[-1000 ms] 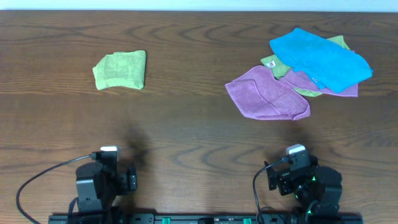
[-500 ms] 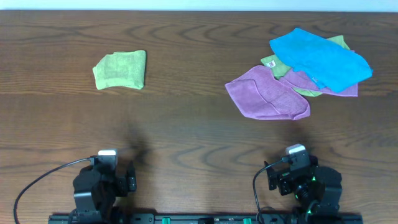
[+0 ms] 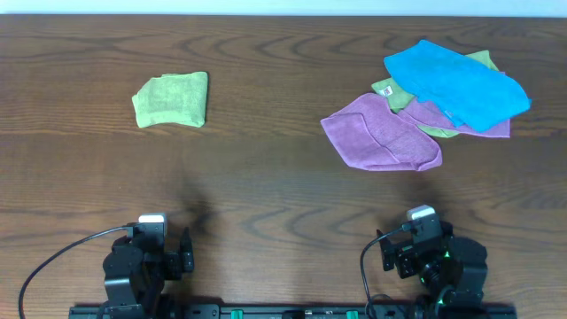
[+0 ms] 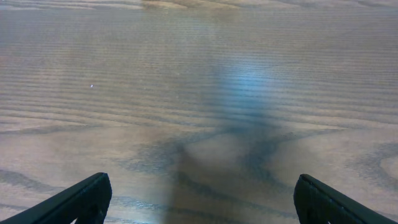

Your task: Fold the cloth

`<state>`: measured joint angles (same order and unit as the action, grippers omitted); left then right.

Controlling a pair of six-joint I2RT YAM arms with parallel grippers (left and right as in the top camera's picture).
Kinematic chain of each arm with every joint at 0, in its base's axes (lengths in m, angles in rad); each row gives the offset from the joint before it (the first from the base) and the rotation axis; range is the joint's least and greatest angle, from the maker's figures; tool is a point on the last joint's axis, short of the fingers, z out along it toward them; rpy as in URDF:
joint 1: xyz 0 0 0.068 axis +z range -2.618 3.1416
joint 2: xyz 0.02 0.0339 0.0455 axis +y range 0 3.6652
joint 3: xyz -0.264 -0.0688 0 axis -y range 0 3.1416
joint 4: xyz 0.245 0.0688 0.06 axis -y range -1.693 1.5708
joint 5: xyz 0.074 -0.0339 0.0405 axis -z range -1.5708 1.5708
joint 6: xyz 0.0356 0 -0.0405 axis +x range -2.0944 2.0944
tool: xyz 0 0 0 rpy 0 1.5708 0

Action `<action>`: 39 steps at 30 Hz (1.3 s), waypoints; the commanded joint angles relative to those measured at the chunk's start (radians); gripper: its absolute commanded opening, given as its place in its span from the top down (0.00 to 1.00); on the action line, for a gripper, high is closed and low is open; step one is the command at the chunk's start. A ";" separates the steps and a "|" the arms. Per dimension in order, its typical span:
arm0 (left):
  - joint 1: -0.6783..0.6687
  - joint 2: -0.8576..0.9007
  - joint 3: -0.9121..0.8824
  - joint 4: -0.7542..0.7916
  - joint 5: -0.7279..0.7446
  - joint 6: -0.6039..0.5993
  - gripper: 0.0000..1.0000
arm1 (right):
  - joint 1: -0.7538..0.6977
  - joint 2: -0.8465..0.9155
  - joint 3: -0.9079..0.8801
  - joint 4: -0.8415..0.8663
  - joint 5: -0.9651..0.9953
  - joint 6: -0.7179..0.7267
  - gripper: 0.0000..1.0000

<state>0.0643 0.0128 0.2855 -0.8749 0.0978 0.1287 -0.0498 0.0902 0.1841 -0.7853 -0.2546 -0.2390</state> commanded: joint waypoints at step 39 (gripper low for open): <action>-0.076 -0.009 -0.089 0.018 -0.012 0.028 0.05 | 0.007 -0.008 -0.008 0.000 -0.008 -0.009 0.01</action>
<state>-0.0078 0.0128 0.2626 -0.8387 0.0975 0.1322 -0.0498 0.0902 0.1841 -0.7853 -0.2546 -0.2390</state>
